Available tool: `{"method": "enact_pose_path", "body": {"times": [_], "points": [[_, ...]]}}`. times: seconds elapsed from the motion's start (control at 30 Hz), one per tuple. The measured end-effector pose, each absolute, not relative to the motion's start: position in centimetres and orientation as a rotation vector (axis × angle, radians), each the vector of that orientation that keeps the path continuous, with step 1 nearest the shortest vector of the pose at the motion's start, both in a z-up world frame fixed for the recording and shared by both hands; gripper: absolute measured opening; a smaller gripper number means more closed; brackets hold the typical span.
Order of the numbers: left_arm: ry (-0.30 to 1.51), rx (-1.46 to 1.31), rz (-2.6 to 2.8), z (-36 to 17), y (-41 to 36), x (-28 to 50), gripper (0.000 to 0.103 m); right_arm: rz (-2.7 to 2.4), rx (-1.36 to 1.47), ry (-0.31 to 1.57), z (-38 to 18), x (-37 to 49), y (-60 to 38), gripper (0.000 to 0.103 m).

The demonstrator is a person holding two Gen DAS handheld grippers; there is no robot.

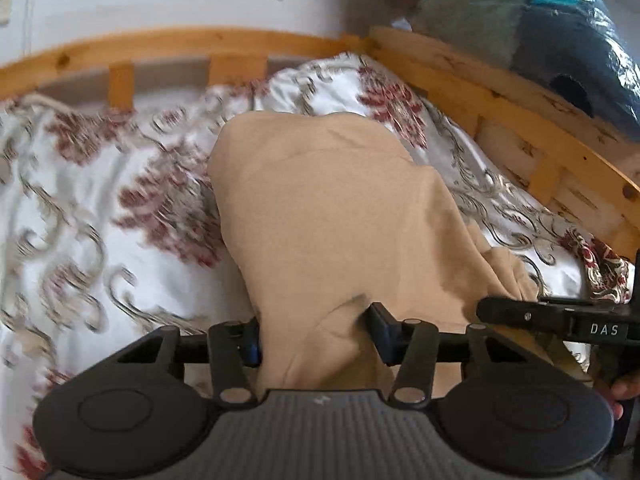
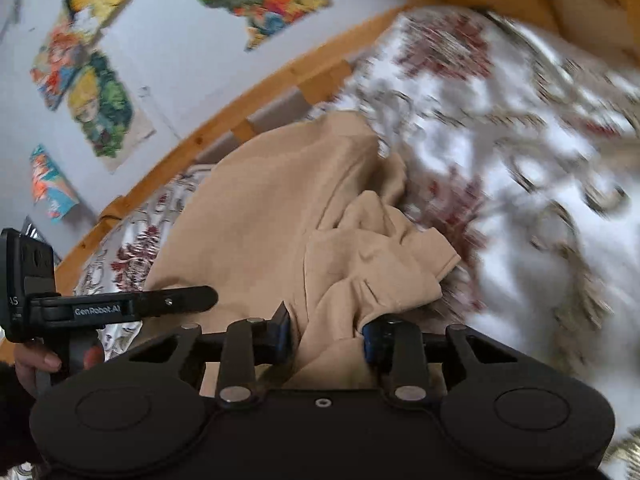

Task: Fold large clothes

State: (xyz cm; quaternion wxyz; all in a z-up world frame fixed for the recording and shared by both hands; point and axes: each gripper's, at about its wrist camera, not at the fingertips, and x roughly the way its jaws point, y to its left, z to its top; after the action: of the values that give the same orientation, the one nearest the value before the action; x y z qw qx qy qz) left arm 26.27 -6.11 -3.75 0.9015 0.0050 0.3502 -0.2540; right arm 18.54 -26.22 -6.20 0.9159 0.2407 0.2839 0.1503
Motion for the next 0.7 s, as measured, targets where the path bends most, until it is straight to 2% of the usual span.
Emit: {"method": "enact_pose_path", "body": {"times": [0.27,0.4,0.5,0.53,0.7], "points": [[0.734,0.001,-0.368,-1.0,0.3,29.3,0.053,0.405,0.43,0.497,-2.7,25.5,-20.3,0.033],[0.788,0.041,-0.253,-3.2,2.7,31.1,0.053,0.471,0.381,0.519,-3.5,29.3,-15.6,0.026],[0.828,-0.044,-0.216,-5.7,4.9,32.0,0.057,0.452,0.266,0.557,-5.0,31.4,-12.6,0.026],[0.829,-0.088,-0.212,-6.1,5.5,32.1,0.059,0.438,0.242,0.563,-5.4,31.8,-12.1,0.027],[0.834,-0.128,-0.193,-6.3,5.9,32.0,0.067,0.378,0.206,0.57,-6.1,31.8,-13.1,0.046]]}}
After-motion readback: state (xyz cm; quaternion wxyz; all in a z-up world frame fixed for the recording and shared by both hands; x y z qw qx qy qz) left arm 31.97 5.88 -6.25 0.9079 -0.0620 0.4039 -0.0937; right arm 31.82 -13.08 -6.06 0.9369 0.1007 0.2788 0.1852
